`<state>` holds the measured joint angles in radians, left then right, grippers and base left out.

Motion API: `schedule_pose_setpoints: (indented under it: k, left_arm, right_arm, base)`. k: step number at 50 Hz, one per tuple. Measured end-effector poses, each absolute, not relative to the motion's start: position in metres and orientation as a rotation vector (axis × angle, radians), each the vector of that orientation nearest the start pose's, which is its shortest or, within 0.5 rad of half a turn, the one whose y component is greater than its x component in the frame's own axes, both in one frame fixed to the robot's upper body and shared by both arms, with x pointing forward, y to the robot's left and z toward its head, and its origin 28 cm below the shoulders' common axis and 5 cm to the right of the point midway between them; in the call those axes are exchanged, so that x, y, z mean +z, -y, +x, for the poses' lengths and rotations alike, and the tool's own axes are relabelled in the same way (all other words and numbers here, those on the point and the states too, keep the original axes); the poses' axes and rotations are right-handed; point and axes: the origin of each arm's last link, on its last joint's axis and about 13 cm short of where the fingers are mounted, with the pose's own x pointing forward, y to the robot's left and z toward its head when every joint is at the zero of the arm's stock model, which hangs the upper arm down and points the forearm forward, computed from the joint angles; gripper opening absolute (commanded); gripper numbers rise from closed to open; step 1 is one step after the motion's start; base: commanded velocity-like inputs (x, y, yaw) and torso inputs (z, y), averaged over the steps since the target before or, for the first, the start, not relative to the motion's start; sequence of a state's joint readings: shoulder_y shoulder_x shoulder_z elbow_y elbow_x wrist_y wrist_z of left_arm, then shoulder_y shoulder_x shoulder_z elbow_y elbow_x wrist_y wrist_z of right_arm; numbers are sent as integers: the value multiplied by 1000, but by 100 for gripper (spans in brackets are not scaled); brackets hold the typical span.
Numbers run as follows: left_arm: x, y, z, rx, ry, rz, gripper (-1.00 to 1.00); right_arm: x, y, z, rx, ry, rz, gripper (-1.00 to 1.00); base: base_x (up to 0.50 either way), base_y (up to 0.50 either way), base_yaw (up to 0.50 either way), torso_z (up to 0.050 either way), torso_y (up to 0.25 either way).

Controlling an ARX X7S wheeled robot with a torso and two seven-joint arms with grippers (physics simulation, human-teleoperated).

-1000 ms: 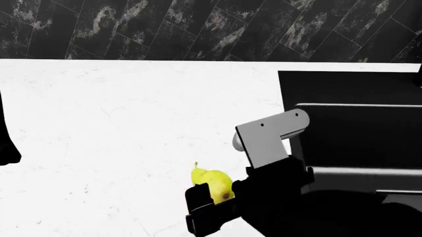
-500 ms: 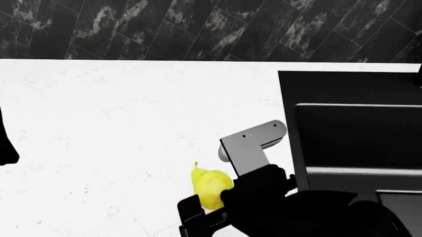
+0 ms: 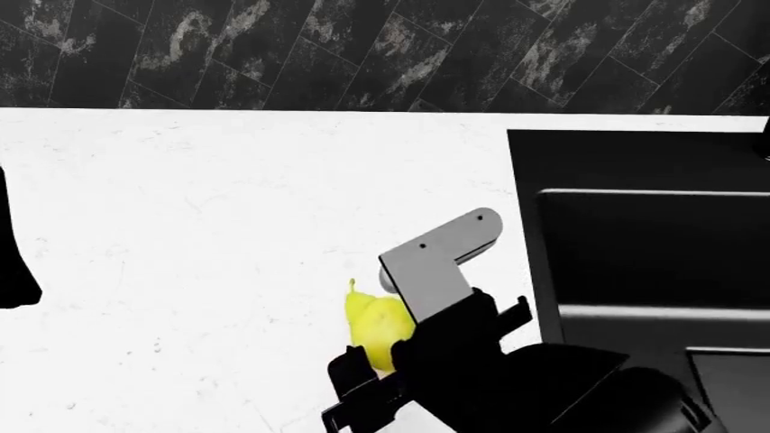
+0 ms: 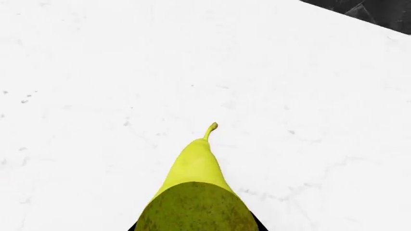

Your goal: There is a mixed pile of frozen fruits and vegetables on the counter. Locate all the frozen vegetables and place the items in a bowl on the counter. Take all the frozen fruits and defrost them in a running sink.

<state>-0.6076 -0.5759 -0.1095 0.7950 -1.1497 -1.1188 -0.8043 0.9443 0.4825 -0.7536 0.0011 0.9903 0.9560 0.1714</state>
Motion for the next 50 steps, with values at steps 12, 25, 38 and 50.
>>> schedule_pose_setpoints:
  k: [12,25,38,50]
  left_arm:
    - [248,-255,198,7,97,54,100]
    - [254,-260,168,-149,17,66,100]
    - [246,-258,140,-289,-55,93,100]
    - [233,-243,130,-378,-91,103,100]
  right_arm:
    - [194,94,289,517,-378,-202,-100]
    - [235,104,263,484,-253,-164,-100]
    - [247,109,249,476,-217,-144,-100]
    - [242,109,245,483,-223,-141,-100]
  base:
    - [0,0,0,0,0]
    - [0,0,0,0,0]
    - [0,0,0,0,0]
    - [0,0,0,0,0]
